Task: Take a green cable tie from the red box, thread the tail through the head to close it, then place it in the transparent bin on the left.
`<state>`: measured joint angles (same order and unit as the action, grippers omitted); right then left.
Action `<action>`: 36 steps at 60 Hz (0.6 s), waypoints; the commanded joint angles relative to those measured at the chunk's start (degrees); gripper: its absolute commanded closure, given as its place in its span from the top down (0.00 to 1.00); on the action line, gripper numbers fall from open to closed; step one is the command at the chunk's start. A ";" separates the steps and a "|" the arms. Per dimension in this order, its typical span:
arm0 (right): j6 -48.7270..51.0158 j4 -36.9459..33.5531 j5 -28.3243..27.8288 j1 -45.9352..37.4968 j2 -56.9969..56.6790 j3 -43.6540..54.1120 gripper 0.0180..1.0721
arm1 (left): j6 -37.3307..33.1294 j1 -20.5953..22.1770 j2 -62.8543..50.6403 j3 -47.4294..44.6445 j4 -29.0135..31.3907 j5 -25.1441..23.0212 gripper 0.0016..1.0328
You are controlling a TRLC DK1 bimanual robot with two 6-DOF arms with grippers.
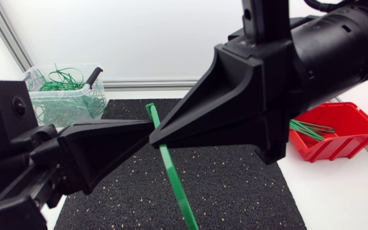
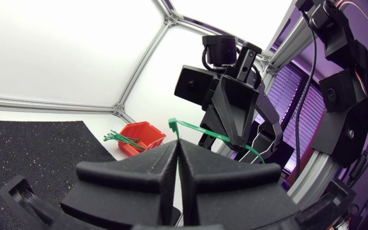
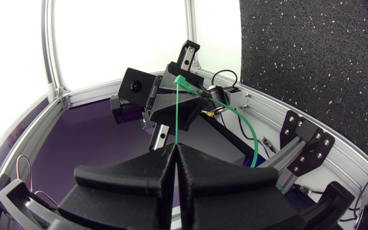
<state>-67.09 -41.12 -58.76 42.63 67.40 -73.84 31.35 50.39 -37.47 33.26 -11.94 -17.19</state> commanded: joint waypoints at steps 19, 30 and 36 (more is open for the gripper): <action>-1.90 1.05 -0.21 -0.18 -1.48 2.21 0.05 | -1.56 0.23 -0.14 1.20 -0.27 0.67 0.03; -1.90 1.31 -0.21 -0.09 -1.30 2.74 0.05 | -1.73 0.06 -0.93 1.64 -0.54 0.67 0.03; -1.90 1.49 -0.21 -0.09 -1.30 2.74 0.05 | -1.73 0.15 -1.02 1.81 -0.54 0.67 0.03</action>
<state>-67.20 -40.25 -58.72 42.63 66.32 -72.25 30.79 50.43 -38.04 33.36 -11.86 -16.56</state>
